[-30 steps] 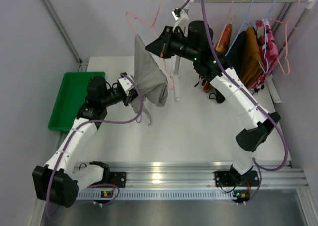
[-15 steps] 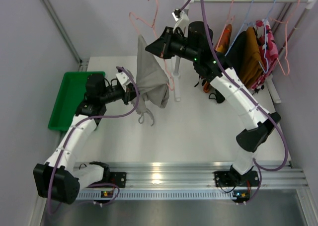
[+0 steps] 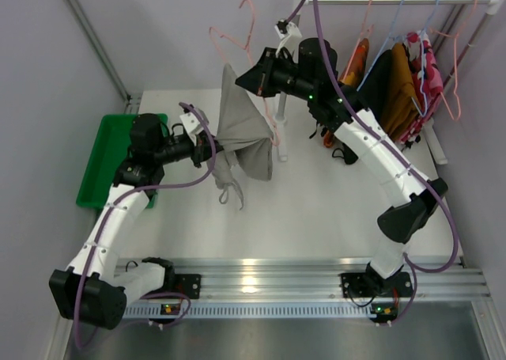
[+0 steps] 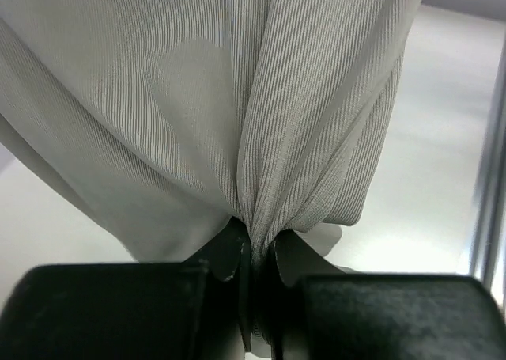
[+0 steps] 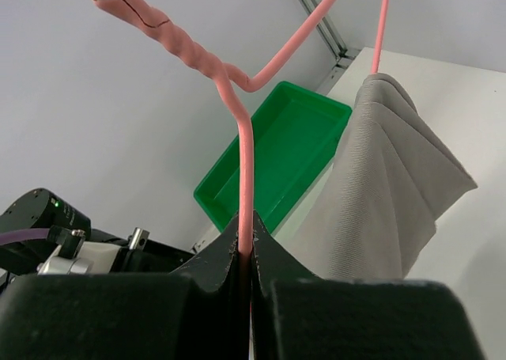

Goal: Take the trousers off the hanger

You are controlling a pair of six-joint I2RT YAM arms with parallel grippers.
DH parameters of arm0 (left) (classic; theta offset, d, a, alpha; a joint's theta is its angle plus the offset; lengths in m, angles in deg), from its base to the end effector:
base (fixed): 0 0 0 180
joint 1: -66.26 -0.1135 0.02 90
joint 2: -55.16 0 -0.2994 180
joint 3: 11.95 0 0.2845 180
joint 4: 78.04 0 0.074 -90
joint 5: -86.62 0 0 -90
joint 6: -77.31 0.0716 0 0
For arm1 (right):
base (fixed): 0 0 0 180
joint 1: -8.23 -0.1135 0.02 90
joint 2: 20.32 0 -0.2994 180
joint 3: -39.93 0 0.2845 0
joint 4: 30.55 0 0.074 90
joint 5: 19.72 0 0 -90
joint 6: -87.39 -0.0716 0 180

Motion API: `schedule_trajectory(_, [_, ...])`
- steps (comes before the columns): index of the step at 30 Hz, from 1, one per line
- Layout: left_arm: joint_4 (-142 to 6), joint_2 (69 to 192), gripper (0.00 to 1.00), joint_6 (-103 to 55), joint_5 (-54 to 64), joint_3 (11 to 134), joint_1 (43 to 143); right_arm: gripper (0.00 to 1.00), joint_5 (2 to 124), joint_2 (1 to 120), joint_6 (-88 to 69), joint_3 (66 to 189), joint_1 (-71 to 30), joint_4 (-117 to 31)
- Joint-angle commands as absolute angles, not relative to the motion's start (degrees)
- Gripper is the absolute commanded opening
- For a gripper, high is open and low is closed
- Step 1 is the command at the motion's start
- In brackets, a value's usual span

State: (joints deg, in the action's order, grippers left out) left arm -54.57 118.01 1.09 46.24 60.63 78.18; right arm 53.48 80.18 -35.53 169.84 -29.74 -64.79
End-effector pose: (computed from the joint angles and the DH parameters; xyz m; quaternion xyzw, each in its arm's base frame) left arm 0.2634 -0.1113 0.3994 0.4114 0.6385 -0.3209 0.5657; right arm 0.3534 0.3021 0.5356 -0.1308 0.7233 0.4758 0.4830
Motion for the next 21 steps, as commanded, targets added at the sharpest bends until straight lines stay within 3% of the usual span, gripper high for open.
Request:
schedule_trajectory(1, [-54.3, 117.0, 0.0, 0.2, 48.8, 62.9, 77.9, 0.0, 53.8, 76.6, -34.7, 170.9, -29.0, -58.9])
schedule_trajectory(13, [-63.7, 115.9, 0.0, -12.7, 46.4, 66.5, 77.1, 0.0, 56.2, 75.7, -30.5, 165.4, -29.1, -59.2])
schedule_trajectory(21, [-63.7, 116.7, 0.0, -23.7, 36.9, 79.2, 77.0, 0.0, 57.6, 75.3, -30.3, 155.0, -29.0, -58.0])
